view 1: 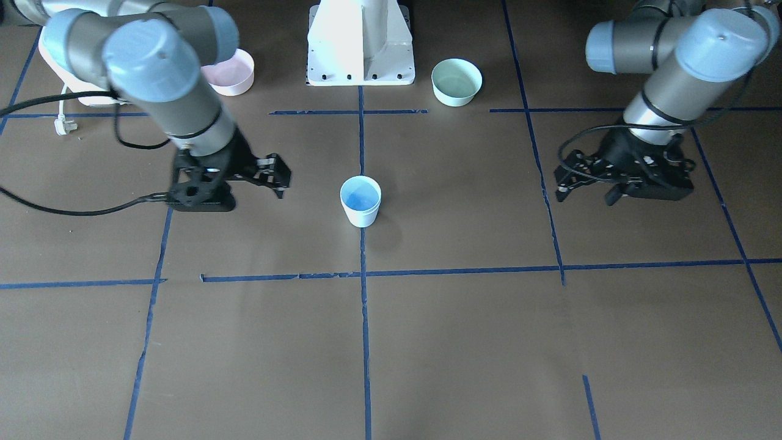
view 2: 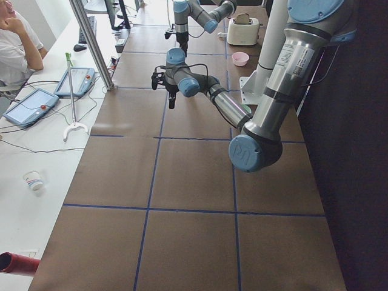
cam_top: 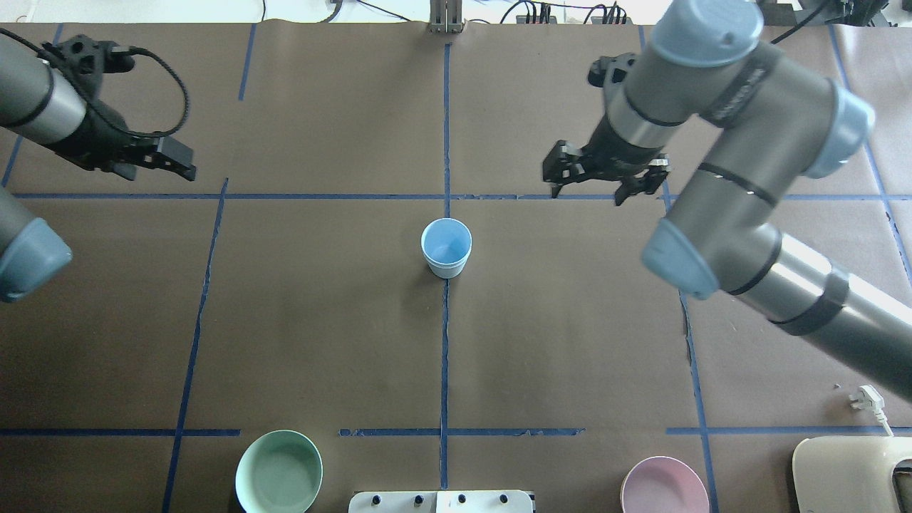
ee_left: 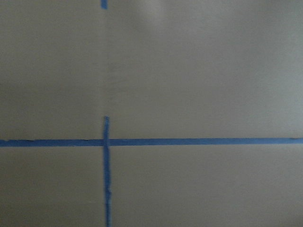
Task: Stack blue cups with both arms
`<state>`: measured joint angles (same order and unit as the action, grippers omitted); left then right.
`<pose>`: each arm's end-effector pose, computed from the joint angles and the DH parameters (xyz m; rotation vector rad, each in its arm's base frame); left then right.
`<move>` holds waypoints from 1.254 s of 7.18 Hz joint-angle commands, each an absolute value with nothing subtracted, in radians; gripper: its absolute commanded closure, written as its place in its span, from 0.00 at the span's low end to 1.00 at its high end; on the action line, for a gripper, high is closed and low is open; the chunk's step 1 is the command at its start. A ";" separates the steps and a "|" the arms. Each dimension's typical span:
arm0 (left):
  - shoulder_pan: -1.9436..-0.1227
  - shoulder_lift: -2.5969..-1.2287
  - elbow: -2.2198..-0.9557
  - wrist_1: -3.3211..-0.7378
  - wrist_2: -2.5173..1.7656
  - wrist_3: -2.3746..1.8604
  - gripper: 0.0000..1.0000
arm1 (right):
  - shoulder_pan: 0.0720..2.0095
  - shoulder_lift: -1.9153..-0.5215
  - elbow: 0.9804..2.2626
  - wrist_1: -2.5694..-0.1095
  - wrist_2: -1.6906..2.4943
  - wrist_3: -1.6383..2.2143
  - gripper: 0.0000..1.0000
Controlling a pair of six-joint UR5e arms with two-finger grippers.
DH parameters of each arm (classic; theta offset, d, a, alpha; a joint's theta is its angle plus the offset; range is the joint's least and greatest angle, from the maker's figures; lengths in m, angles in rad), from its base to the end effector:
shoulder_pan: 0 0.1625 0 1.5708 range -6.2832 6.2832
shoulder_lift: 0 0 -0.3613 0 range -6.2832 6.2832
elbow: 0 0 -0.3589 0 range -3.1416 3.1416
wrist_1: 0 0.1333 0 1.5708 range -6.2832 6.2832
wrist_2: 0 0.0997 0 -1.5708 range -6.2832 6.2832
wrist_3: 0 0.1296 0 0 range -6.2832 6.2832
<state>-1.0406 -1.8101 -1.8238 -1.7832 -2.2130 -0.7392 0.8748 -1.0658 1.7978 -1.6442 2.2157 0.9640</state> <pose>0.2276 -0.4984 0.3583 0.1824 0.8964 0.0320 -0.3319 -0.4837 0.2597 -0.0295 -0.8862 0.0379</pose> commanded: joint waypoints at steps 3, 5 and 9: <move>-1.404 -1.715 -1.596 -1.744 -2.301 -0.049 0.00 | 1.263 -1.366 1.775 -1.657 2.327 0.294 0.00; -1.526 -1.784 -1.436 -1.678 -2.303 0.190 0.00 | 1.395 -1.457 1.683 -1.649 2.327 -0.026 0.00; -1.575 -1.802 -1.428 -1.508 -2.395 0.210 0.00 | 1.483 -1.542 1.605 -1.644 2.341 -0.198 0.00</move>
<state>-1.5704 -1.7882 -1.4288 -1.5675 -2.3794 0.2077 1.4670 -1.5266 1.6110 -1.6449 2.3342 -0.1774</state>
